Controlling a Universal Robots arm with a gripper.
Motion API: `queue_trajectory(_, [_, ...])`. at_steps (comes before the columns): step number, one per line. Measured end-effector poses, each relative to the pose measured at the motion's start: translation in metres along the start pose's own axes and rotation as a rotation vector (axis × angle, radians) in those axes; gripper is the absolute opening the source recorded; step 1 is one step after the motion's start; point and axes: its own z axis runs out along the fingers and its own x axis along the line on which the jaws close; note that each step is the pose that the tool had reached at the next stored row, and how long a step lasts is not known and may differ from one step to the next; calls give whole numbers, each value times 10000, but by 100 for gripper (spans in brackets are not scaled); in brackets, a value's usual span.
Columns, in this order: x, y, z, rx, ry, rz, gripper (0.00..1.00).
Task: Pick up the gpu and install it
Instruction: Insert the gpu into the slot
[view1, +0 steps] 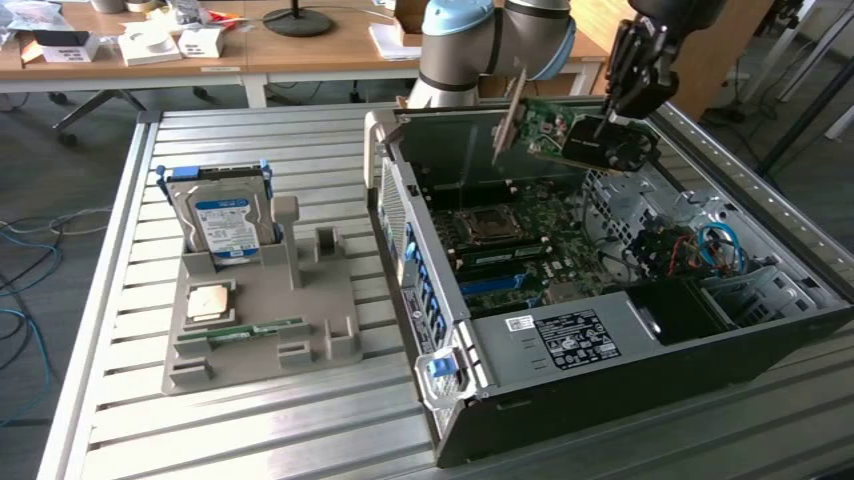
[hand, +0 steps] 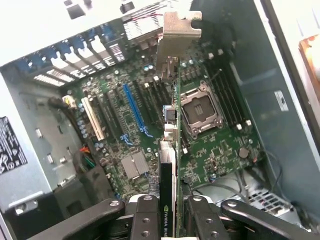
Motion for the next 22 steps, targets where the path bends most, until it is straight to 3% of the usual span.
queue_trajectory(22, [0,0,9,-82,165,-3711,26])
